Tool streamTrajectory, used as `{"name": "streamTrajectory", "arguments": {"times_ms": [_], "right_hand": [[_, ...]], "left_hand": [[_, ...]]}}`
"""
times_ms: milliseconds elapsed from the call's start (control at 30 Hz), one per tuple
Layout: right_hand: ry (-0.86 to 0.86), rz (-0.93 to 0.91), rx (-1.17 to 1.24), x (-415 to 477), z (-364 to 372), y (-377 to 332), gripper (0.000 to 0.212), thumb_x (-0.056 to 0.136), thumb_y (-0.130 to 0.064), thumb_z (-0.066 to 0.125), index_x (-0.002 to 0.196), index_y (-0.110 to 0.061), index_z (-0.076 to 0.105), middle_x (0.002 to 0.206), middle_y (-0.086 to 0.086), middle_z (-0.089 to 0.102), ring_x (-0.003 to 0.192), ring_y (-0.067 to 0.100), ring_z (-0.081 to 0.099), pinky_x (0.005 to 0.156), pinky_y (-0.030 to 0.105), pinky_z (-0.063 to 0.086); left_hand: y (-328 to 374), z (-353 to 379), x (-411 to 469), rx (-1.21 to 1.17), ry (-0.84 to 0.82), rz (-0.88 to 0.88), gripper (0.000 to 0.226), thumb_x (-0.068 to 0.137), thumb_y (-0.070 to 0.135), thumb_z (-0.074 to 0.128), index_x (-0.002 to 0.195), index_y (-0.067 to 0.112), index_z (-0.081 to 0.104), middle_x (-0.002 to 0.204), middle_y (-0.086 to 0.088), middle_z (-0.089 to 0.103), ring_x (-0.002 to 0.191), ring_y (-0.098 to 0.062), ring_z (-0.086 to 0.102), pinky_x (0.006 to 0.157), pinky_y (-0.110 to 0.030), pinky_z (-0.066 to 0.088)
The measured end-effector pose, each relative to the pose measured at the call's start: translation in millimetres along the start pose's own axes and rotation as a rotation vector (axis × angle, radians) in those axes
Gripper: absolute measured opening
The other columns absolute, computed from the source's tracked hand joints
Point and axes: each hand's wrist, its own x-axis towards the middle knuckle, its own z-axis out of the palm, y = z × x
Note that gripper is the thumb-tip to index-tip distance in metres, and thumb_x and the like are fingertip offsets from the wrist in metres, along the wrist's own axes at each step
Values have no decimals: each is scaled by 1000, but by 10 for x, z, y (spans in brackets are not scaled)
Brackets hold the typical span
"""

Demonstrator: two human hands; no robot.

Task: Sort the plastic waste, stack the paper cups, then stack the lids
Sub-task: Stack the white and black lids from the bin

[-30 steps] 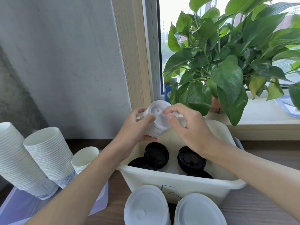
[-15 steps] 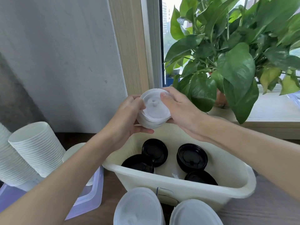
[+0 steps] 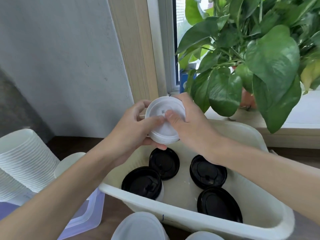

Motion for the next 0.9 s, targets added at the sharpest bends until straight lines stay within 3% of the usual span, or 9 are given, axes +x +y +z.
{"name": "streamTrajectory", "arguments": {"times_ms": [133,300,433,600,767,833,900], "right_hand": [[1,-9,14,-10,19,-11,22,100,-23,51,120,-22,44,111,7,59,100,17,57,72,25,45],[-25,-32,12,-50,15,-43,21,99,-20,52,119,-19,46,101,-2,61,89,4,58,74,15,47],[-47,-47,-28,-50,17,-46,20,99,-17,52,118,-19,46,100,1,61,89,9,57,73,15,47],[-56,-58,-53,-52,40,-34,20,100,-16,50,119,-16,44,96,-3,58,84,3,54,68,8,43],[-123,40,-43,-80,37,-13,23,102,-28,42,123,-18,40,107,3,58,98,13,59,84,25,52],[-156,159,62,-116,39,-5,29,102,-37,36,118,-16,46,104,8,61,93,18,64,87,38,57],[-184,262,118,-134,58,4,35,102,-40,32,106,-14,54,98,16,66,87,24,68,83,41,58]], "left_hand": [[2,1,-19,-18,5,2,28,96,13,63,122,7,56,109,-23,70,86,-37,73,67,-44,60],[2,37,-35,9,-13,20,42,90,37,62,124,12,57,107,-13,71,89,-32,74,67,-44,61],[-20,-17,-31,28,-71,32,34,96,28,61,126,13,64,112,-20,71,92,-35,73,67,-42,60],[-25,-67,-8,-3,-101,-7,32,97,25,62,125,11,66,112,-22,70,90,-34,73,65,-41,60],[5,-140,-61,59,-48,33,30,97,18,63,126,12,64,107,-16,72,88,-28,73,65,-45,62],[52,-235,-103,100,59,96,27,96,15,64,123,10,64,103,-10,72,87,-27,72,63,-48,62],[100,-327,-143,132,147,141,25,96,13,64,121,10,64,105,-10,70,87,-26,71,61,-48,63]]}}
